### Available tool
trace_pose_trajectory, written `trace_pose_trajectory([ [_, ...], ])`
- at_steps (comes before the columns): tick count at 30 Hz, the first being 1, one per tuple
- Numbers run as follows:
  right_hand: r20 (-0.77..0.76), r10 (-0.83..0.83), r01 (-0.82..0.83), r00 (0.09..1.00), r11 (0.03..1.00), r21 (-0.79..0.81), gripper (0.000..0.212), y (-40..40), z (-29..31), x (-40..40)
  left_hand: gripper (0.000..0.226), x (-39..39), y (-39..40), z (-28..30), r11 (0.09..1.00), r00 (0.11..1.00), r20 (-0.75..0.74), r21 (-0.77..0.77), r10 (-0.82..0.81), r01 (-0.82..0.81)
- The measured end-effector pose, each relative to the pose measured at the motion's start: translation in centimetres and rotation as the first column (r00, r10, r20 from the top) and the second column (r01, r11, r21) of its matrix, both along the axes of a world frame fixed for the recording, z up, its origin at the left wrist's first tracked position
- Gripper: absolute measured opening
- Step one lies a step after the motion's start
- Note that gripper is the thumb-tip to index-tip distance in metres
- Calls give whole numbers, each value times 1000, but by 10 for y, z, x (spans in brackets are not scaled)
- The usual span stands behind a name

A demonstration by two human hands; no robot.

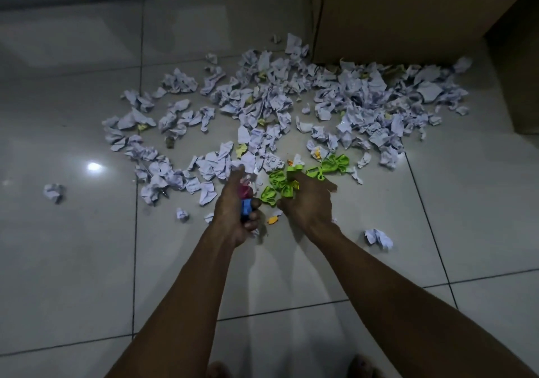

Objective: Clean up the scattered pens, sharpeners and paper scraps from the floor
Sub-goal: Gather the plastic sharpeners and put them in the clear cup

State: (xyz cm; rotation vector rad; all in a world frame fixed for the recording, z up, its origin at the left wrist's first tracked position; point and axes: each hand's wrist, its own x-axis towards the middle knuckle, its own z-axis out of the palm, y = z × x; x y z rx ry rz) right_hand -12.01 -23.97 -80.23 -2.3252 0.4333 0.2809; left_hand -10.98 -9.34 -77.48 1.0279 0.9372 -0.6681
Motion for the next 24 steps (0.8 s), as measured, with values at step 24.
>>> trace_pose_trajectory([
  [24, -539, -416, 616, 732, 66, 785, 37, -56, 24, -24, 25, -16, -34, -32, -30, 500, -167, 962, -850, 270],
])
